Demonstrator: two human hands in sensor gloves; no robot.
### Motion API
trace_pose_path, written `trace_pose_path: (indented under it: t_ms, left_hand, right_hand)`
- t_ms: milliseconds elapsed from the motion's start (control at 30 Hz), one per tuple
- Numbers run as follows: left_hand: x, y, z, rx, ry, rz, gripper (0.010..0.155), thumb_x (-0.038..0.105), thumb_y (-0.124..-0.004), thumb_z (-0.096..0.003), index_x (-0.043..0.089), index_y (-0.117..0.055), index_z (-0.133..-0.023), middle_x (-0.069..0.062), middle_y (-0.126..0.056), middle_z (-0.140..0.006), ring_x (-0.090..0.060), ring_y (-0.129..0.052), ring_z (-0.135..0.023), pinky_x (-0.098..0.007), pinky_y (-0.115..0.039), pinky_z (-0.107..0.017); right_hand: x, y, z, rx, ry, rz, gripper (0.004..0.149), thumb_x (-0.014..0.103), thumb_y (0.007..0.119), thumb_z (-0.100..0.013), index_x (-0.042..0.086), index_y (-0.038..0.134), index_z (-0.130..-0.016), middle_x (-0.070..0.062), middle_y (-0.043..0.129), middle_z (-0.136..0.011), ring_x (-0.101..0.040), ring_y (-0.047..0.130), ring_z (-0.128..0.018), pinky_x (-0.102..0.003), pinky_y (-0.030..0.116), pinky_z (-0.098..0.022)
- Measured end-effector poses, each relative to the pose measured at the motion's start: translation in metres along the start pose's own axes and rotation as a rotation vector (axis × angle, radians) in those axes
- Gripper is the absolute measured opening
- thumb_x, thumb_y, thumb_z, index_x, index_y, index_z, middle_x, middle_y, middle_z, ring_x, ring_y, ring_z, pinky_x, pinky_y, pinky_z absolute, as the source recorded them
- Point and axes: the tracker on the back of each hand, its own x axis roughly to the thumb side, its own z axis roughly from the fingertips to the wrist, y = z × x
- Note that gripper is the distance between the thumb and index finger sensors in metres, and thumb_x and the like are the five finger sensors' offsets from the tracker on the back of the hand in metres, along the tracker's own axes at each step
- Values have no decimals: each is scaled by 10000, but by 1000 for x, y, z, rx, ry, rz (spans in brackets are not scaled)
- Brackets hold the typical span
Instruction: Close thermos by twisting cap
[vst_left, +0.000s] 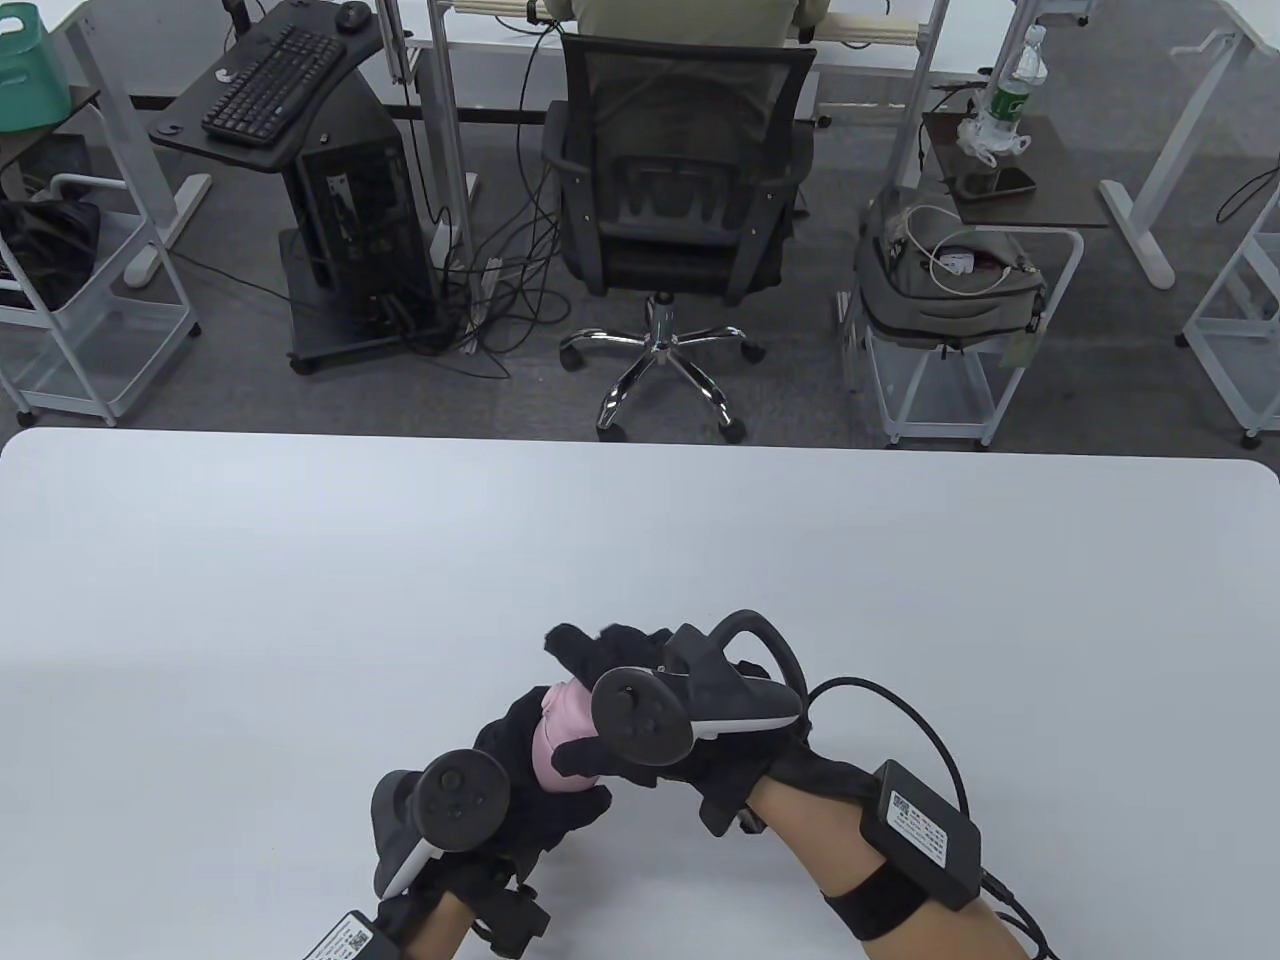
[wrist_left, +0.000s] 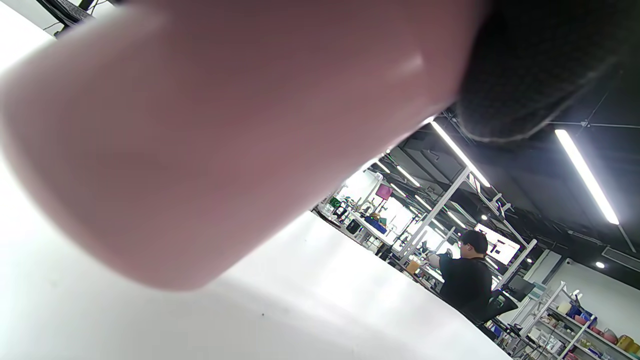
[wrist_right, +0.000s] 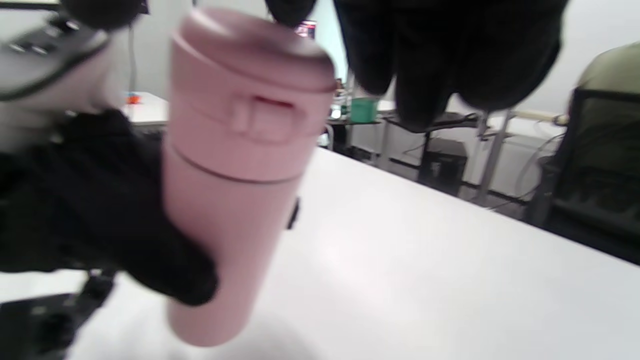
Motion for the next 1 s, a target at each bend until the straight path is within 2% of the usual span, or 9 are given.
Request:
trace_pose_path:
  t_ms: [100, 267, 500, 700, 767, 800, 833, 900, 1000]
  left_hand:
    - [0, 0, 0, 2, 3, 2, 1235, 696, -889, -185, 166, -278, -1118, -126, -449, -1151, -382, -587, -971, -536, -684, -670]
    - [-1, 0, 0, 0, 4, 5, 1232, 699, -886, -189, 164, -279, -1119, -126, -450, -1151, -383, -586, -971, -534, -684, -671]
    - [-1, 0, 0, 1, -2, 3, 1234, 697, -888, -188, 163, -280, -1119, -127, -450, -1151, -384, -587, -970, -536, -683, -670]
    - [0, -1, 0, -8, -8, -6, 1232, 699, -886, -187, 167, -281, -1119, -125, -453, -1150, -381, -590, -970, -533, -686, -670]
    - [0, -1, 0, -6, -4, -1, 1232, 697, -888, -188, 164, -282, -1119, -125, -452, -1151, -383, -588, -970, -534, -684, -671]
    - [-1, -1, 0, -4, -4, -2, 1233, 698, -888, -188, 164, -281, -1119, -126, -452, -1151, -382, -588, -971, -535, -684, -670]
    - [-1, 0, 0, -4, -3, -2, 1232, 697, -888, -188, 165, -282, -1119, -125, -451, -1151, -382, -588, -971, -534, -684, -670]
    - [-2, 0, -1, -5, 2, 2, 1233, 697, -888, -187, 165, -281, -1120, -127, -452, -1151, -382, -588, -971, -535, -685, -670]
    - [-3, -1, -1, -12, 5, 4, 1233, 696, -889, -186, 166, -284, -1120, -126, -455, -1151, -382, -589, -971, -535, -686, -670]
  right_hand:
    - [4, -3, 0, 51, -47, -38, 782, 493, 684, -631, 210, 211, -1185, -405, 413, -1201, -694, 618, -991, -785, 613, -639]
    - [9, -4, -2, 64, -55, 9, 671, 357, 710, -633, 196, 350, -1176, -375, 549, -1155, -557, 767, -959, -681, 707, -649]
    - [8, -1, -5, -8, 56, 70, 682, 498, 560, -657, 71, 446, -1177, -291, 799, -980, -351, 958, -734, -524, 828, -541]
    - [9, 1, -7, -42, 130, 153, 787, 605, 451, -621, 20, 553, -1138, -171, 925, -814, -256, 1004, -542, -456, 863, -416]
    - [8, -1, -6, 5, 93, 156, 912, 693, 463, -567, 40, 396, -1201, -232, 833, -980, -410, 959, -715, -564, 818, -509]
    - [7, -2, -5, 42, 83, 143, 940, 715, 486, -546, 80, 303, -1215, -281, 727, -1089, -499, 878, -842, -640, 766, -567]
    - [6, -3, -3, 83, 46, 113, 974, 709, 577, -519, 130, 201, -1206, -331, 524, -1203, -602, 713, -985, -745, 674, -624]
    - [3, -5, -2, 99, -58, 102, 992, 616, 759, -489, 187, 182, -1173, -271, 354, -1245, -647, 592, -1047, -811, 605, -643]
    - [1, -2, -3, 120, -145, 116, 970, 457, 843, -508, 249, 144, -1148, -173, 260, -1245, -615, 505, -1081, -811, 578, -663]
